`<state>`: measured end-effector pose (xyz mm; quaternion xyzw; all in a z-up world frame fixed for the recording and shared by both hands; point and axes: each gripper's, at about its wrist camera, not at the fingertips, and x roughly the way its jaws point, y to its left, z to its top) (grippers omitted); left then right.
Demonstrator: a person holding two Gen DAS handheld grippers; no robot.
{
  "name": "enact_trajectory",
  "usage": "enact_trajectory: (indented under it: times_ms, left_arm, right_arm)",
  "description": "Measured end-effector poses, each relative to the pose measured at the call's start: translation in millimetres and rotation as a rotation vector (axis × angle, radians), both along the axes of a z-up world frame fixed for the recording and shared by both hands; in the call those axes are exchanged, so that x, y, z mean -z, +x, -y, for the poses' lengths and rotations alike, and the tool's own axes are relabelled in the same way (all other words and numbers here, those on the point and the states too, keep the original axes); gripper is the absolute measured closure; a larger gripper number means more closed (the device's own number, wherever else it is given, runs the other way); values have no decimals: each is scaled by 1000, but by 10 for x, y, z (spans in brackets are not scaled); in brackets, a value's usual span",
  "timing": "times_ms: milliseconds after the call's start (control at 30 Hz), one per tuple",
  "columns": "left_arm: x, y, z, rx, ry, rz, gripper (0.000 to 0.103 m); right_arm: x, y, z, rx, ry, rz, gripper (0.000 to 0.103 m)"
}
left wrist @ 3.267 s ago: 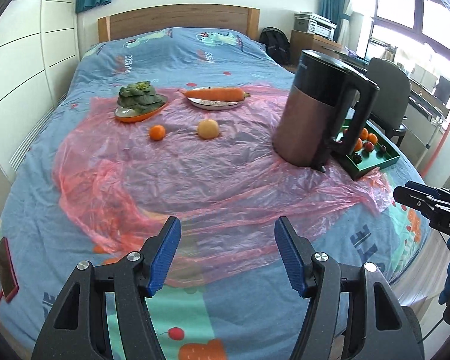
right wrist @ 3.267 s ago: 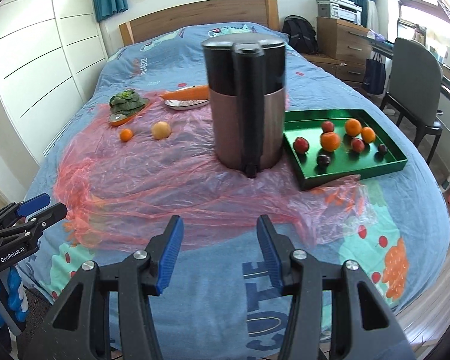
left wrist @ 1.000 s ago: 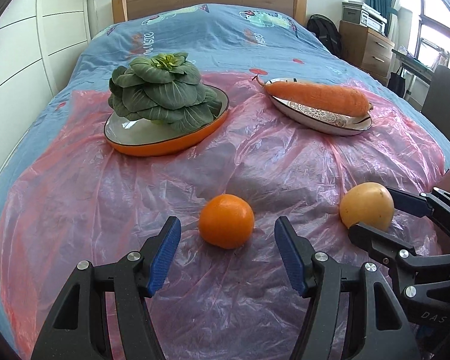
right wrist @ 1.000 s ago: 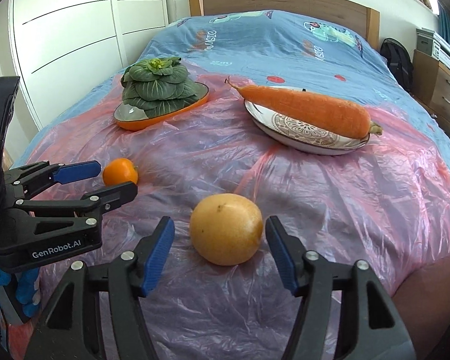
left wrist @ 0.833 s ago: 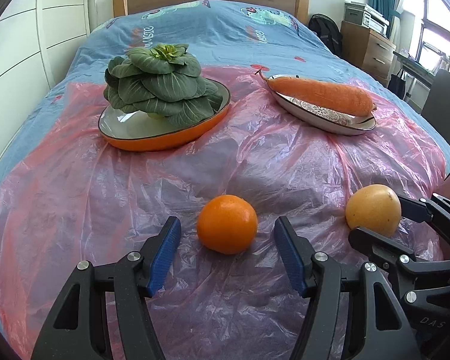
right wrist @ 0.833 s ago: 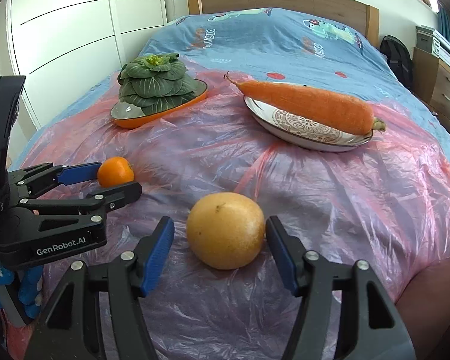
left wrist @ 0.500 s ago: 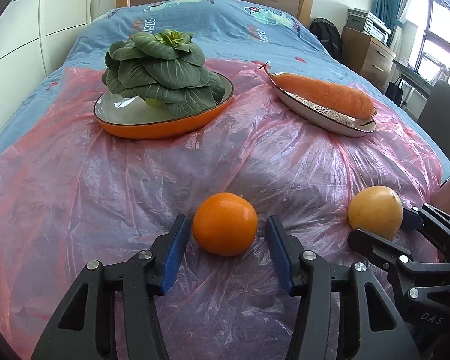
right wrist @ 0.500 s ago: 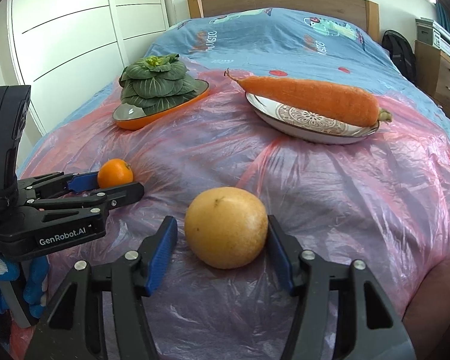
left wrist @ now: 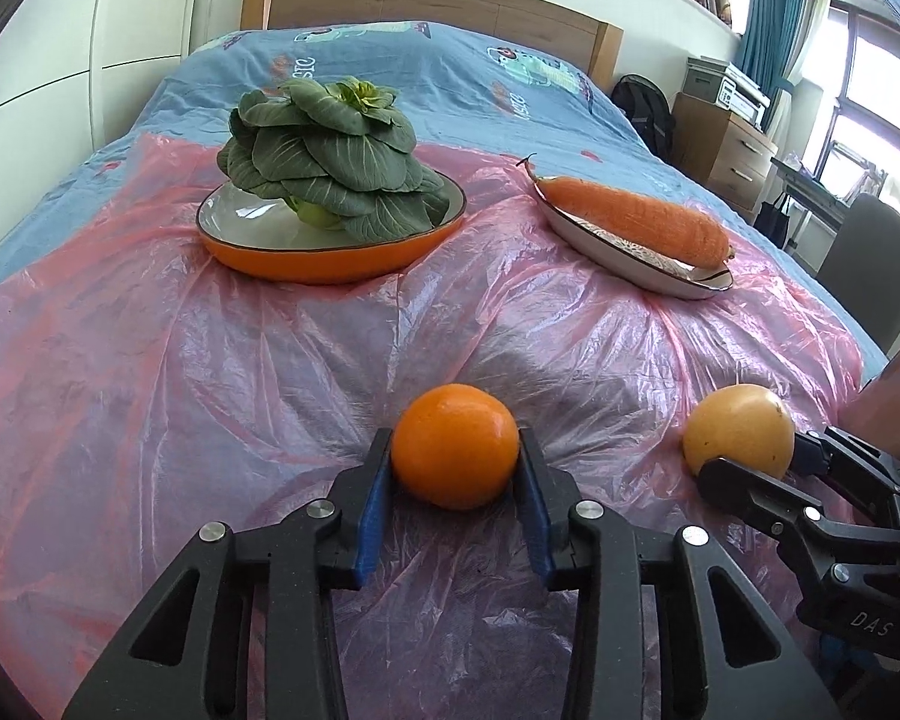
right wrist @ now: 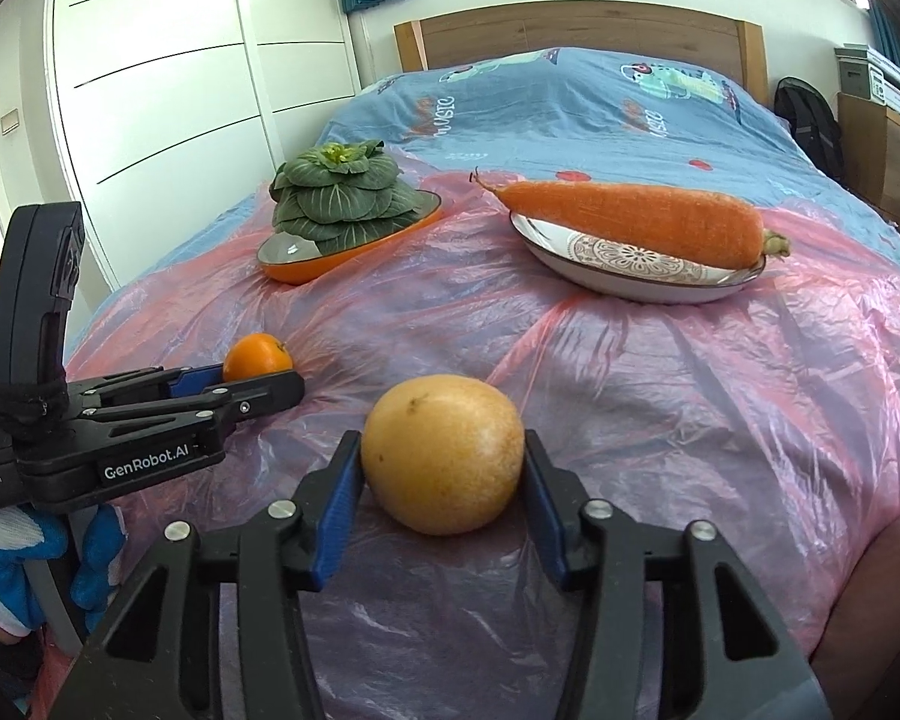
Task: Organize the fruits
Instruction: 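Grasp the orange with the left tool while the right tool grasps the pear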
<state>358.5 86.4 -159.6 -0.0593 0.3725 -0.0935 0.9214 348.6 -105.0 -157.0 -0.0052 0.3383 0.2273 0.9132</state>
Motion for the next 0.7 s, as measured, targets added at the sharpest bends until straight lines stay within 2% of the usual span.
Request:
enact_trajectory:
  times_ms: [133,367,600,700]
  left_arm:
    - [-35,-56,15,9,-3,30,70]
    - [-201,-167,115,3,59,102,70]
    - [-459,-312,38,-58,77,133,70]
    - [-634,-422,-21,-84,43,134,70]
  right_arm:
    - [-27,-40,24,-8,26,26,31]
    - [-125,-73,70,0,54,63,31]
    - [-343,-213,-38,-29,-31,98,31]
    - [-531,-355,5,-26,-40,120,31]
